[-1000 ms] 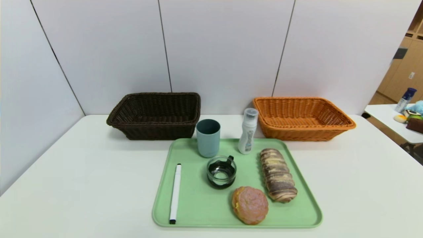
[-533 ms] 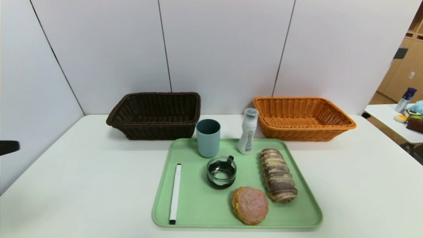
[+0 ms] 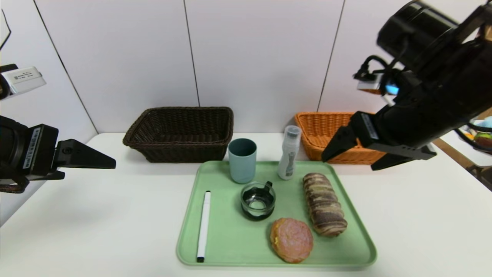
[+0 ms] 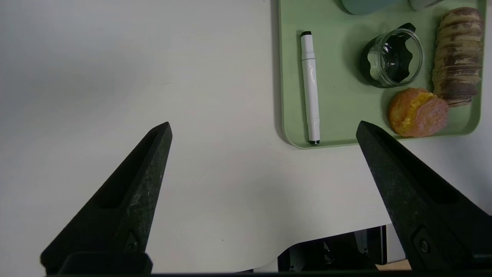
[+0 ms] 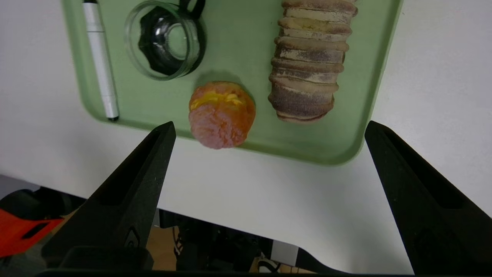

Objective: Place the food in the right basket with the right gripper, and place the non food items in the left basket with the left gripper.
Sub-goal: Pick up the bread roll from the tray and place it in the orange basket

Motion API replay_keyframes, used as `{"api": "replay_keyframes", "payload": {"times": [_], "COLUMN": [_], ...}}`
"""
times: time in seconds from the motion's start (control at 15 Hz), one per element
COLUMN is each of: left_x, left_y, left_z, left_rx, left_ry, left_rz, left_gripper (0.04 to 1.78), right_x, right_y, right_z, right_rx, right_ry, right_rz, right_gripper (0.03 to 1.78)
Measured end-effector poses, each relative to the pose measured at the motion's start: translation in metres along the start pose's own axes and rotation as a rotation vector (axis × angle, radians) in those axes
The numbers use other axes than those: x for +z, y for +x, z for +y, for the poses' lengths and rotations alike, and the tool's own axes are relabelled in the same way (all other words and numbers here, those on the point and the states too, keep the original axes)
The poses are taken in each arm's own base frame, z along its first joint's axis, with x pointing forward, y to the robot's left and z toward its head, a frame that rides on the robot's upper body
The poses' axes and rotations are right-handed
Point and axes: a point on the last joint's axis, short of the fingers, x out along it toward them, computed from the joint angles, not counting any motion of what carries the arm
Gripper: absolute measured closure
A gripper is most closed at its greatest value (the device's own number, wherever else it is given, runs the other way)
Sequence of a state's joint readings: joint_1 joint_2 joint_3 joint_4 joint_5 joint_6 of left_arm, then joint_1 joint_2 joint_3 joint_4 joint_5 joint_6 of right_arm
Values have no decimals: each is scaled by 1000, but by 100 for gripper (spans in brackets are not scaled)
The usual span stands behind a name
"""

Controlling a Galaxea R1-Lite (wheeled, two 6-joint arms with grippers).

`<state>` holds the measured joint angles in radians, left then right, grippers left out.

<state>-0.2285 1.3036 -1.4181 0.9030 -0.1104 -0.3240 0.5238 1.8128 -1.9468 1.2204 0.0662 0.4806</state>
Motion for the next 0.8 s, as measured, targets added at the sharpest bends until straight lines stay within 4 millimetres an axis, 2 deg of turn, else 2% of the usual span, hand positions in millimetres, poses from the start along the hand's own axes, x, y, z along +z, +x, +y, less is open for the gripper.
{"api": "replay_keyframes", "payload": {"times": [0.13,0.33,0.53,0.8], "left_x": [0,-1,-3,-4], "left_y": [2,1,-1,-3], "left_z": [0,0,1,1], "left_rx": [1,2,3,2], "left_ry": [3,5,4,5], "left_rz": [7,12,8,2], "left_gripper": [13,13,13,13], "right_x": [9,16,16,11], "right_y": [35,71,94,111], "right_z": [3,3,0,-6], "right_rx": [-45,-96,-160,-218], "right_ry": [11,20,21,49], "right_rz": [84,167,216,268], "right_gripper": [11,11,11,11]}}
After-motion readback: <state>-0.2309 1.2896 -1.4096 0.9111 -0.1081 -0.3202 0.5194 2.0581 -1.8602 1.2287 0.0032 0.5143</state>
